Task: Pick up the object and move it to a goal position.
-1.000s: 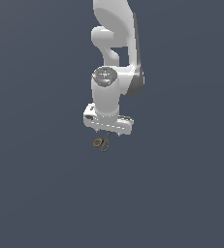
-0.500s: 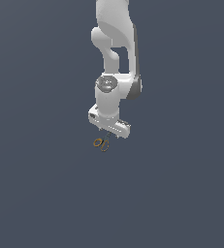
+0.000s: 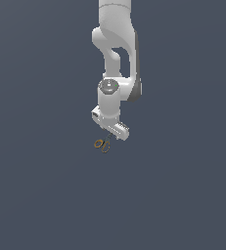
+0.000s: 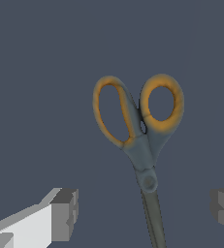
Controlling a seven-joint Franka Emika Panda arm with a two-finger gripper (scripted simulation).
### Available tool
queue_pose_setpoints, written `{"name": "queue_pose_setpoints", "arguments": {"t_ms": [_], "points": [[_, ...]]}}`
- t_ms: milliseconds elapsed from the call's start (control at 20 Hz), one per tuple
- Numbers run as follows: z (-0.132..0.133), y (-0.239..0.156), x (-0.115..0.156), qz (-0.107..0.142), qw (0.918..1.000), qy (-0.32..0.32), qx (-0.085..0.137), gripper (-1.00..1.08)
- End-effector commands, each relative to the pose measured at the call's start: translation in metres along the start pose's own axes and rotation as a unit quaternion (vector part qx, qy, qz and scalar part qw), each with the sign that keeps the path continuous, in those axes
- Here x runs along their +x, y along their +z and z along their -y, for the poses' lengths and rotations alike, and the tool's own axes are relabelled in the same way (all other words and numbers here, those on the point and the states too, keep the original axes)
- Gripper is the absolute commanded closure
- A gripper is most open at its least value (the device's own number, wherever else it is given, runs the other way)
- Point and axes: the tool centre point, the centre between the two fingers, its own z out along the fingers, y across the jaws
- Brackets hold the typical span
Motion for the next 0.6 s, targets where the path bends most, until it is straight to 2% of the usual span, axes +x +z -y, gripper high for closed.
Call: {"name": "queue_pose_setpoints", "arguments": {"t_ms": [0,550], "points": [[-0.002,0.003,-0.002,-0.001,0.9999,0.011,0.000,-0.92],[-0.003,0.015,-0.003,-0.001,0.9999,0.015,0.000,-0.92]]}}
